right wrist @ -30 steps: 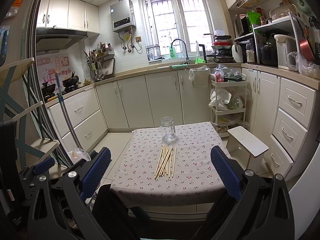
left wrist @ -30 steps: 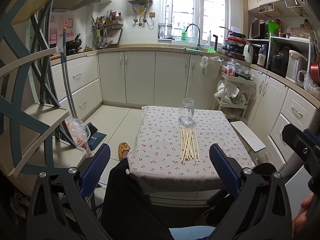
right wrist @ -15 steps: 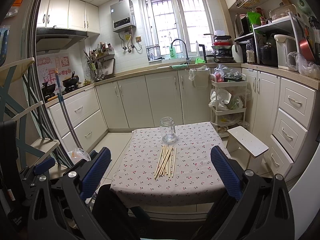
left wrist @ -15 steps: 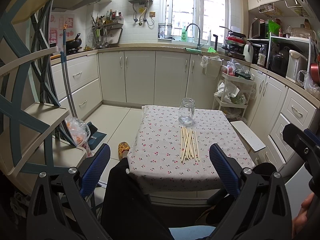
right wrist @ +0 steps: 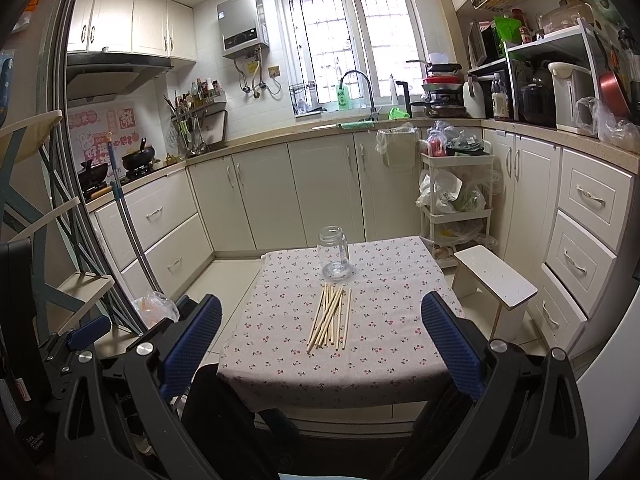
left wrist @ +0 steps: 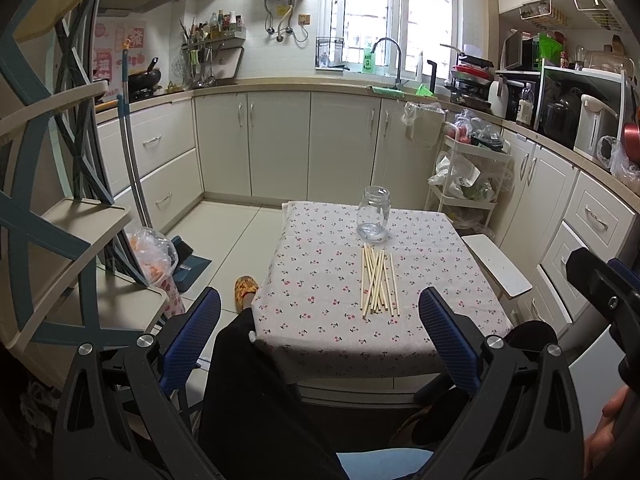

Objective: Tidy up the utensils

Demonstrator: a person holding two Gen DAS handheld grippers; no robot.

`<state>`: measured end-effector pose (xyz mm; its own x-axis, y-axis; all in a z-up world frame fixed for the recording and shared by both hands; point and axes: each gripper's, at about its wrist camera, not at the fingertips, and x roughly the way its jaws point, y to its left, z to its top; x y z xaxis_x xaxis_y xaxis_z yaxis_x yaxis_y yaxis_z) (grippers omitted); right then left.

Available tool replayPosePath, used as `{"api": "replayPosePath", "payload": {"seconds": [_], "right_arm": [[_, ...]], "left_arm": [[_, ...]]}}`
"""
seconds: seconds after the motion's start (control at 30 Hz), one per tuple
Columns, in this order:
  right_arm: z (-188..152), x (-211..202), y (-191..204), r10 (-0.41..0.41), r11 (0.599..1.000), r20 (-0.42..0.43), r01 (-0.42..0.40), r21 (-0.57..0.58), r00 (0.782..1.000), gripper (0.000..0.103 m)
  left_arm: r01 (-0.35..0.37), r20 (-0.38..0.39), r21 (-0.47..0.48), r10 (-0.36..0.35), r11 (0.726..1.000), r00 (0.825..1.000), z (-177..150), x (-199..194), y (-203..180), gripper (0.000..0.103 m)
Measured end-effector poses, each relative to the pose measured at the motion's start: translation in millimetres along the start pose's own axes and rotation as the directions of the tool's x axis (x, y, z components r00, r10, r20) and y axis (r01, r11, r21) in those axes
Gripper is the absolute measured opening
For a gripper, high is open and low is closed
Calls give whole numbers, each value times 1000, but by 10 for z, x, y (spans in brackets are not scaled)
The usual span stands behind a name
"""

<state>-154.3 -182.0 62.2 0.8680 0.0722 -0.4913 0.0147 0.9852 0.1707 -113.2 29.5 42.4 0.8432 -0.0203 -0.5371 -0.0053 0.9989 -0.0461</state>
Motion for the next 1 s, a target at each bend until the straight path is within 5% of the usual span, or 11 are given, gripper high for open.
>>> {"api": "replayPosePath", "payload": {"seconds": [0.13,0.57,0.8,1.0], "right_arm": [[-16,168,-36,-9,1000,-30,9,6,1000,96],[-158,1399,-349,-52,998,-240,59,24,970,96],[-275,2140,-523,-46,999,-316,52,9,948,96],[-282,2706,-679,-62,997,-366,76,24,928,93]], "left_arm": [[8,-23,-1,-8,1000,1000,57,194,4,95],[18,-228,46,-7,999,974,91,1669,-138,95],[83,-301,38,-68,996,951,181,2605,-383,78],[139,-338,82,-104,987,935,244,3394,-719,78]]}}
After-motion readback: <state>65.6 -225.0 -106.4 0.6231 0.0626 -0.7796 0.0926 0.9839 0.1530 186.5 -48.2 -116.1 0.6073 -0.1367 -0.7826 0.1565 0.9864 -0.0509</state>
